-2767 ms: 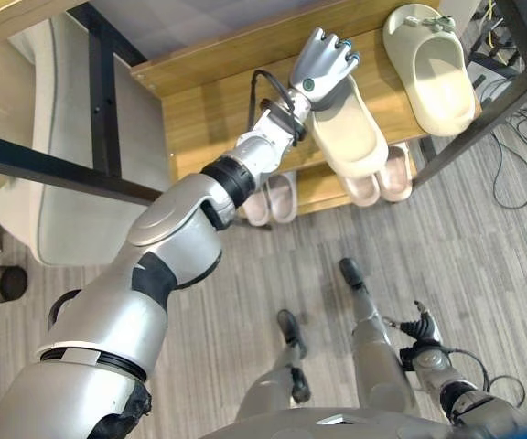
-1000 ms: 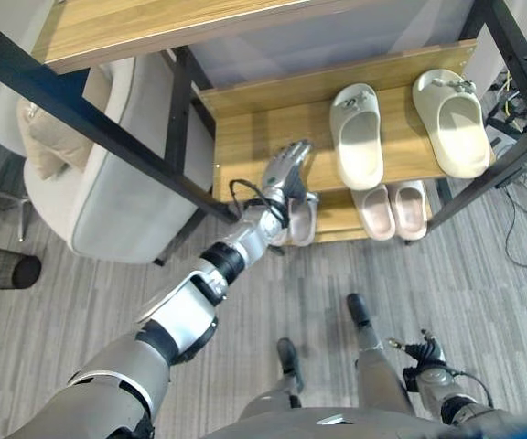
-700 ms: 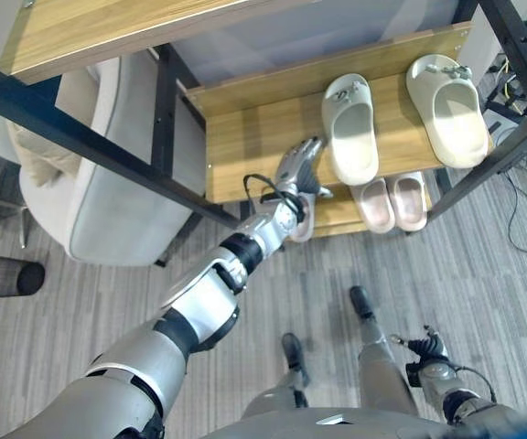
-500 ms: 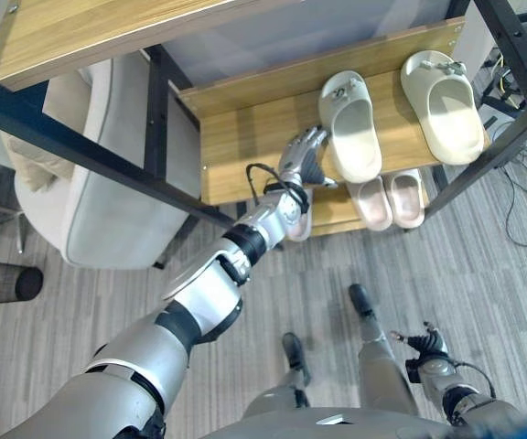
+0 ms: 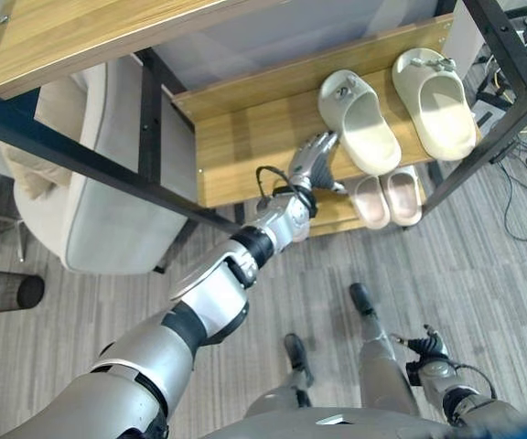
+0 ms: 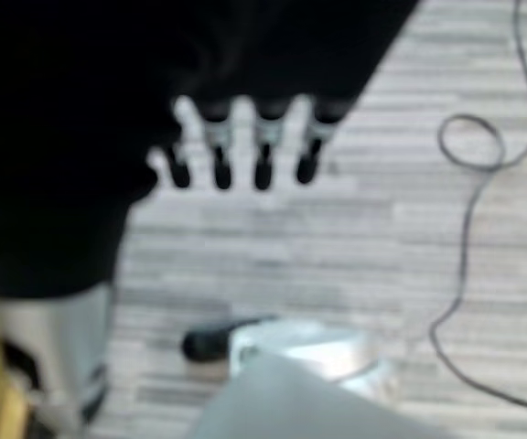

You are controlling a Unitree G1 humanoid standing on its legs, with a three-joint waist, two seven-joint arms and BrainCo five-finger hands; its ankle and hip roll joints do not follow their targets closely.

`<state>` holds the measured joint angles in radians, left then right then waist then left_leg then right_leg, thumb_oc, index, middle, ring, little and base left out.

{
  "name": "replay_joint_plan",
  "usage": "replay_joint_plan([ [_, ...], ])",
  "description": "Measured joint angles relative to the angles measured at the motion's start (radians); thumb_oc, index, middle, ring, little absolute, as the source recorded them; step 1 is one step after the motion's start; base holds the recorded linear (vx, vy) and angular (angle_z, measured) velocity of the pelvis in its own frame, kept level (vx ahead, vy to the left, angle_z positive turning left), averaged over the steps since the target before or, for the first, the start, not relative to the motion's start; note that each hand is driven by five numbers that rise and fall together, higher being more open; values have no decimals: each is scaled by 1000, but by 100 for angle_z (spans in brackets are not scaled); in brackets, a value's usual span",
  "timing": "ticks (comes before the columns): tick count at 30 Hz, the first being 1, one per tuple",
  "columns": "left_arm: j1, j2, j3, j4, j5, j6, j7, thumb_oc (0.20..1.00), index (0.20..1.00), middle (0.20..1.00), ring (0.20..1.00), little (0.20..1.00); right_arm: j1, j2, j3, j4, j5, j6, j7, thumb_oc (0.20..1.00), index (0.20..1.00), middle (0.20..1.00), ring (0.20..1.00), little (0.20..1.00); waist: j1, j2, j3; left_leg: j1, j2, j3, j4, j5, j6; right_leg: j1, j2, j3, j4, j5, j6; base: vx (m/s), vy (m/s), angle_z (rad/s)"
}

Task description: Arrange the slippers neatly on the shoe rack.

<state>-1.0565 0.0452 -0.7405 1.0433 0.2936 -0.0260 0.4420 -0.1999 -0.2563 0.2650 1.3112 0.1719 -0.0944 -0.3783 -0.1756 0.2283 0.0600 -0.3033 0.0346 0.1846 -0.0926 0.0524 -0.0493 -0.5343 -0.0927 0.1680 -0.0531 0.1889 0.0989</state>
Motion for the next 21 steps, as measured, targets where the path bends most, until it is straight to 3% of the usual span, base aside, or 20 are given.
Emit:
replay_joint_plan([
  [7,-32,4,-5,13,0,0,-1,1000,1000,1000,1000,1000,0,-1,17,1,0,0,0,1000,1000,1000,1000,1000,-3,0,0,0,0,0,0,0,0,-1,1,1,1,0,0,0,0,0],
  [11,-113,59,21,152,0,14,-5,1000,1000,1000,1000,1000,-1,-3,21,1,0,0,1,1000,1000,1000,1000,1000,-8,2,-3,0,5,0,0,-1,-1,-1,6,1,1,0,0,0,0,0],
  [21,-115,81,85,198,-126,41,-24,1000,1000,1000,1000,1000,-3,0,40,0,-2,0,4,1000,1000,1000,1000,1000,-38,-9,-36,-26,3,7,0,-2,-1,-40,10,10,21,3,-4,7,-1,-2],
])
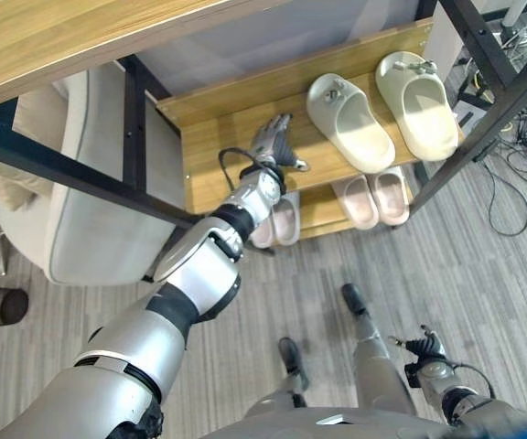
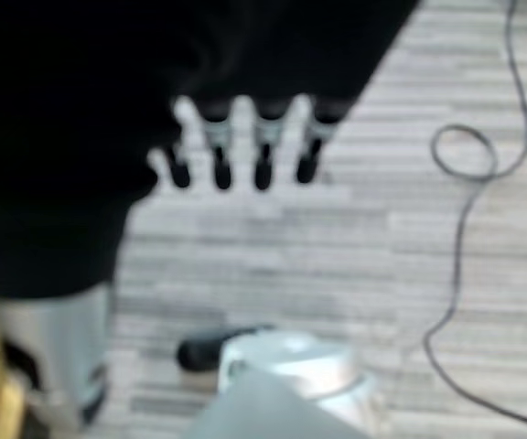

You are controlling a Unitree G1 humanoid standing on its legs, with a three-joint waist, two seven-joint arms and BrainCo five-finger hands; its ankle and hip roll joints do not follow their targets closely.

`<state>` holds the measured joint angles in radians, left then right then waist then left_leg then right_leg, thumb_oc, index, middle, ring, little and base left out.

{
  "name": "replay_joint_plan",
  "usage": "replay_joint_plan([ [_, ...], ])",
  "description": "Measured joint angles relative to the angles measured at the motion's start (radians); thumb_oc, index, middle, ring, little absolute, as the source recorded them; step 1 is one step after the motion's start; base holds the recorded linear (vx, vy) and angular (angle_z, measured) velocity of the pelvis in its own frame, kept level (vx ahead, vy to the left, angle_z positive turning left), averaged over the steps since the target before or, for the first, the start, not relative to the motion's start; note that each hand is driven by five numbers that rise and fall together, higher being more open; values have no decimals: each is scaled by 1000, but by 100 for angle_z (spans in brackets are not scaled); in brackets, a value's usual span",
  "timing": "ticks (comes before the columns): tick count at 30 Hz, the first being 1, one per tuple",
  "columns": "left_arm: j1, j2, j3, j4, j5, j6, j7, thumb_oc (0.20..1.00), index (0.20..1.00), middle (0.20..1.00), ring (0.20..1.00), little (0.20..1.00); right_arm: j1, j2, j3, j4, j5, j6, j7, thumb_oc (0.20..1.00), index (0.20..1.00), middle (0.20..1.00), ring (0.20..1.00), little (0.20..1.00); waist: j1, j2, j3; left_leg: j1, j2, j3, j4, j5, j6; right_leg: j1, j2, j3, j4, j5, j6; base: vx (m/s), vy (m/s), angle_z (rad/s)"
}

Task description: Arrange the slippers neatly on the shoe rack.

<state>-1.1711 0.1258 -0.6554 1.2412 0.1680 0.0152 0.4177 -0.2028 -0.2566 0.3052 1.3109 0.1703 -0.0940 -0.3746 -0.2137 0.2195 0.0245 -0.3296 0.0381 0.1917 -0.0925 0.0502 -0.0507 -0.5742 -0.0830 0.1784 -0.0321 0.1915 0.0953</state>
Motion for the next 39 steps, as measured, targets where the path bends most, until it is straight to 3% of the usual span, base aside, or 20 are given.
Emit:
replay_joint_plan([
  [9,-1,-80,30,0,-82,-1,-19,1000,1000,1000,1000,1000,-17,1,17,-4,-22,12,0,1000,1000,1000,1000,1000,-7,2,-8,-5,-1,28,0,0,0,-31,10,32,22,-9,4,10,-3,-9],
  [39,-30,-114,29,-69,-148,-40,6,1000,1000,1000,1000,1000,-35,-2,15,17,-36,10,0,1000,1000,1000,1000,1000,-2,11,-8,-40,-5,48,0,0,-1,-95,15,50,68,-29,4,1,-2,-1],
])
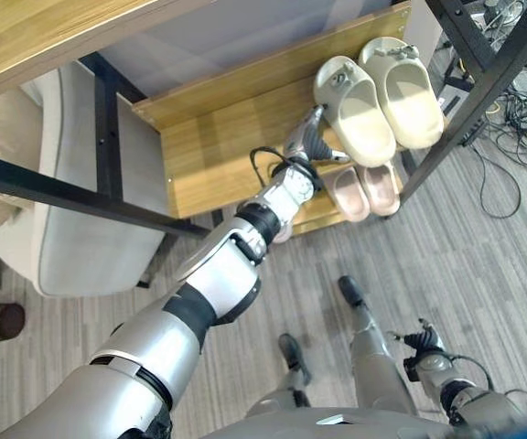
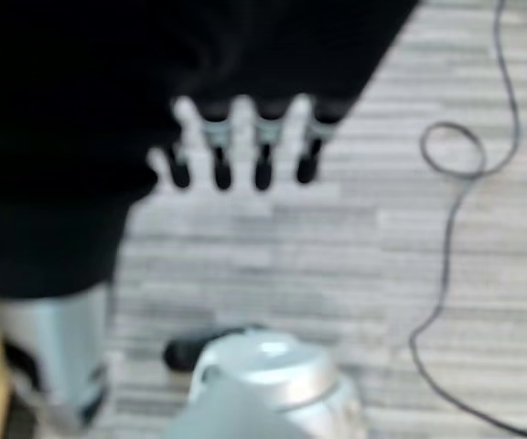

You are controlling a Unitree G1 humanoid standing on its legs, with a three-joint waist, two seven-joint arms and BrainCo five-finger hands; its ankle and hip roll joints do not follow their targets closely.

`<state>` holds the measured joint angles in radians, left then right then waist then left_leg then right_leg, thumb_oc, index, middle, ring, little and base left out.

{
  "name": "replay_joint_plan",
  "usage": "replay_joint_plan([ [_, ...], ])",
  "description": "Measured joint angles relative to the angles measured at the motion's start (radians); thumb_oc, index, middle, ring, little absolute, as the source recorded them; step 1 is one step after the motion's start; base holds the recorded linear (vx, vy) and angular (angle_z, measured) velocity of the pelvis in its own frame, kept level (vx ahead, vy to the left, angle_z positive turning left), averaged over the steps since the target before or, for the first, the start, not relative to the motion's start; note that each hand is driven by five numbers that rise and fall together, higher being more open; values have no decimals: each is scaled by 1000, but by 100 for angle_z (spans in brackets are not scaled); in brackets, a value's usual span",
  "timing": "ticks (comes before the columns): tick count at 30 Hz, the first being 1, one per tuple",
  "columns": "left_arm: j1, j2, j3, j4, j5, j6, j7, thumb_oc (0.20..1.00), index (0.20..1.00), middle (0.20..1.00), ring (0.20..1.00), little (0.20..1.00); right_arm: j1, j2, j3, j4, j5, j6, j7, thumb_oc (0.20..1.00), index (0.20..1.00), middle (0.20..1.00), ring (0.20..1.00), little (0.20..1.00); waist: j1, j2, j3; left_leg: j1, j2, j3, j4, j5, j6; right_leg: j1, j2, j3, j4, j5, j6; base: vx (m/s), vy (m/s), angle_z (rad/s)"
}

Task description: Arrange the slippers neatly on the shoe rack.

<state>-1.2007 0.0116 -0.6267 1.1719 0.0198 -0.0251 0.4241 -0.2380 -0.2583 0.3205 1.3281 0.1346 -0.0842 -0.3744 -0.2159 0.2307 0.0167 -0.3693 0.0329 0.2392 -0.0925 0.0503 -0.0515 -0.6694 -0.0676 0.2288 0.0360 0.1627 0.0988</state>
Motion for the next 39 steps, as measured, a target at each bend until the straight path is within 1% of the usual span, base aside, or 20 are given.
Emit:
replay_joint_plan([
  [4,-6,15,0,0,12,0,2,1000,1000,1000,1000,1000,1,-2,-2,1,0,-2,1,1000,1000,1000,1000,1000,0,1,1,-1,0,1,0,0,0,-2,0,0,1,0,0,0,0,0],
  [8,-44,74,18,-22,34,-11,23,1000,1000,1000,1000,1000,0,-16,-4,-2,0,-5,9,1000,1000,1000,1000,1000,6,2,2,1,3,-1,0,0,0,-1,3,-3,7,-2,-1,-9,-24,1],
  [13,-6,74,17,-56,32,-17,17,1000,1000,1000,1000,1000,1,-38,-27,15,-1,5,21,1000,1000,1000,1000,1000,21,8,17,46,13,-26,0,1,-2,55,5,-29,10,-11,-4,-3,-37,11],
  [16,96,73,9,-189,31,-40,16,1000,1000,1000,1000,1000,12,-43,-57,28,1,18,29,1000,1000,1000,1000,1000,43,13,23,99,21,-58,0,1,-4,109,4,-65,44,-47,-13,8,19,29],
  [17,175,75,1,-268,31,-51,9,1000,1000,1000,1000,1000,22,-46,-83,30,1,22,37,1000,1000,1000,1000,1000,62,18,24,130,20,-68,0,0,-5,138,0,-76,60,-65,-19,-16,42,28],
  [18,215,77,7,-320,27,-53,1,1000,1000,1000,1000,1000,23,-49,-98,31,1,25,40,1000,1000,1000,1000,1000,72,22,29,144,18,-76,0,-1,-4,155,-5,-84,65,-69,-15,-40,53,42],
  [19,315,79,1,-431,7,-74,-17,1000,1000,1000,1000,1000,48,-57,-129,31,2,33,41,1000,1000,1000,1000,1000,71,34,39,180,16,-98,0,-2,-4,198,-14,-106,71,-82,-10,-33,37,43],
  [21,348,90,2,-434,-1,-89,-41,1000,1000,1000,1000,1000,50,-58,-141,38,2,39,46,1000,1000,1000,1000,1000,74,33,38,194,11,-109,0,-3,-3,213,-23,-117,85,-95,-14,-43,31,25],
  [22,456,160,4,-563,-9,-99,-79,1000,1000,1000,1000,1000,68,-64,-171,25,2,47,48,1000,1000,1000,1000,1000,75,38,40,227,11,-110,0,-4,0,252,-25,-122,73,-90,-6,-22,8,8],
  [23,508,198,-5,-631,-9,-109,-89,1000,1000,1000,1000,1000,92,-56,-175,22,2,47,48,1000,1000,1000,1000,1000,73,36,41,247,14,-116,0,-8,-1,280,-24,-131,63,-95,-9,-10,4,19],
  [24,513,214,-3,-645,-10,-110,-97,1000,1000,1000,1000,1000,98,-59,-175,23,2,49,48,1000,1000,1000,1000,1000,77,34,40,249,13,-126,0,-8,0,282,-28,-141,65,-102,-11,-18,9,17],
  [25,553,246,13,-721,-37,-114,-126,1000,1000,1000,1000,1000,98,-56,-196,19,2,52,51,1000,1000,1000,1000,1000,88,32,40,256,14,-127,0,-9,0,297,-34,-156,54,-98,-8,-13,8,-4],
  [26,646,314,8,-865,-65,-141,-169,1000,1000,1000,1000,1000,119,-39,-212,15,2,56,55,1000,1000,1000,1000,1000,94,25,40,288,19,-120,0,-16,-2,336,-36,-174,27,-83,-6,0,11,-4],
  [27,691,329,3,-921,-79,-161,-195,1000,1000,1000,1000,1000,138,-36,-217,18,1,57,58,1000,1000,1000,1000,1000,101,18,41,314,23,-128,0,-21,-2,377,-35,-189,11,-81,-5,5,15,6],
  [28,731,334,5,-947,-91,-183,-221,1000,1000,1000,1000,1000,166,-30,-217,22,1,58,60,1000,1000,1000,1000,1000,116,10,19,327,24,-138,0,-31,-1,395,-36,-197,-1,-88,-12,20,6,21],
  [31,777,372,7,-955,-116,-186,-270,1000,1000,1000,1000,1000,179,-10,-219,23,0,58,71,1000,1000,1000,1000,1000,125,-20,-15,333,21,-139,0,-41,7,407,-41,-198,-8,-86,-9,14,18,4],
  [33,850,409,33,-987,-124,-186,-317,1000,1000,1000,1000,1000,203,7,-229,14,-1,58,85,1000,1000,1000,1000,1000,119,-44,-31,364,25,-144,0,-42,3,455,-39,-208,-42,-76,-2,-6,15,7],
  [35,871,434,37,-998,-147,-188,-343,1000,1000,1000,1000,1000,225,13,-229,16,-2,60,94,1000,1000,1000,1000,1000,129,-68,-50,377,26,-155,0,-45,3,484,-41,-223,-67,-74,-3,-37,49,21],
  [36,950,506,68,-1053,-200,-188,-395,1000,1000,1000,1000,1000,255,19,-233,13,-2,66,105,1000,1000,1000,1000,1000,143,-98,-84,394,25,-167,0,-51,3,538,-42,-240,-117,-44,-9,-84,71,11],
  [39,1075,553,150,-1090,-259,-187,-460,1000,1000,1000,1000,1000,274,26,-227,2,-3,67,119,1000,1000,1000,1000,1000,160,-127,-97,406,19,-166,-1,-51,3,556,-44,-240,-128,-27,-10,-104,80,4],
])
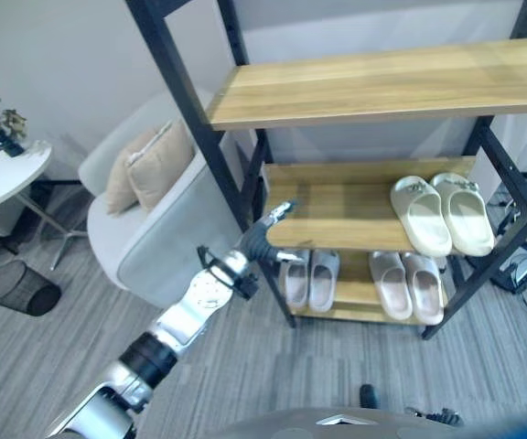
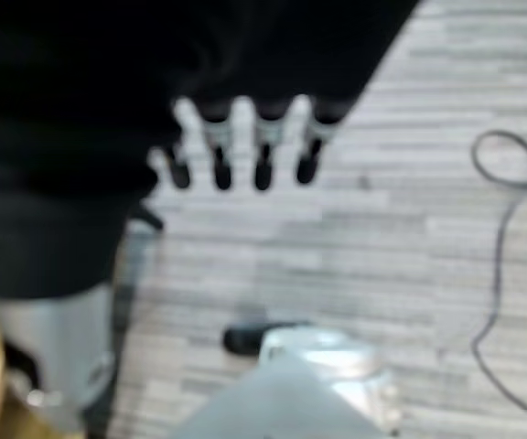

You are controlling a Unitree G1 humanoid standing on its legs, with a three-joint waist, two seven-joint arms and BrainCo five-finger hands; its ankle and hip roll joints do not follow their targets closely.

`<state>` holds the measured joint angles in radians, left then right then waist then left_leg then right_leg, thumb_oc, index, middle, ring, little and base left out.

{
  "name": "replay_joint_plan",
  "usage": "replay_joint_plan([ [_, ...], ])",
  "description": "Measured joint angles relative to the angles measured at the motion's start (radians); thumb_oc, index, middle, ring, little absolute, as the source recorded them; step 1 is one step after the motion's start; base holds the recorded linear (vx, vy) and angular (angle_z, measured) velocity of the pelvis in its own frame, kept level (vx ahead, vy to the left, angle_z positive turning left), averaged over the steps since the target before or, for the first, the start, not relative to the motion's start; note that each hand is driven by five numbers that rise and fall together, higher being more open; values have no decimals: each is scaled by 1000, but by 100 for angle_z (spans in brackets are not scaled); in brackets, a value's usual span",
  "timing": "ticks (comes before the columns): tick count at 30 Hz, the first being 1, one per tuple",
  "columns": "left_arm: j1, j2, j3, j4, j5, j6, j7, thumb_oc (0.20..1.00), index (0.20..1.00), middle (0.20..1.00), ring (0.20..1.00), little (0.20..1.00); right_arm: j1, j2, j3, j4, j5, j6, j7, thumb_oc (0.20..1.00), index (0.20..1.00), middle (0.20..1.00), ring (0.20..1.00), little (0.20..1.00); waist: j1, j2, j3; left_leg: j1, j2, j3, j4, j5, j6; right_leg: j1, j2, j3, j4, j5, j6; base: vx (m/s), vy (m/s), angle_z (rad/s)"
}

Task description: Arrange the slippers neatly on the shoe rack.

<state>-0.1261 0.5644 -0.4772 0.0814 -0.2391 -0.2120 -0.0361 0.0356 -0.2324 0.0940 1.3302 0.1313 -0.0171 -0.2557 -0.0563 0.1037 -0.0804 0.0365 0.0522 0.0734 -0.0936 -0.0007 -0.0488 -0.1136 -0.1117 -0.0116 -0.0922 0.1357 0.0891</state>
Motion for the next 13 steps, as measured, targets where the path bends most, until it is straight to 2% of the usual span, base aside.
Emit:
replay_joint_plan([
  [3,110,-1,71,21,-28,8,-28,1000,1000,1000,1000,1000,2,5,-1,-1,-16,0,11,1000,1000,1000,1000,1000,19,-22,-5,1,-4,0,-4,0,-1,1,-5,0,-4,-7,11,-61,69,3],
  [6,226,8,126,85,-27,17,-38,1000,1000,1000,1000,1000,-2,13,-6,-10,-33,2,22,1000,1000,1000,1000,1000,35,-43,-2,19,-1,-5,-5,-5,-4,19,-6,-2,-4,-9,7,9,45,2],
  [9,293,48,156,111,-27,44,-49,1000,1000,1000,1000,1000,31,19,-10,11,-44,1,33,1000,1000,1000,1000,1000,57,-71,-8,30,1,-9,-5,-7,-5,26,-5,-5,-4,-13,6,5,50,3],
  [11,368,19,261,131,-38,44,-49,1000,1000,1000,1000,1000,44,25,-27,20,-58,3,54,1000,1000,1000,1000,1000,51,-74,-15,36,1,-10,-5,-8,-3,32,-6,-6,-4,-13,6,-6,15,1],
  [13,383,23,292,210,-56,53,-44,1000,1000,1000,1000,1000,68,24,-30,42,-59,13,58,1000,1000,1000,1000,1000,55,-87,-12,33,0,-13,-5,-8,-2,31,-7,-10,-4,-14,7,-5,21,5],
])
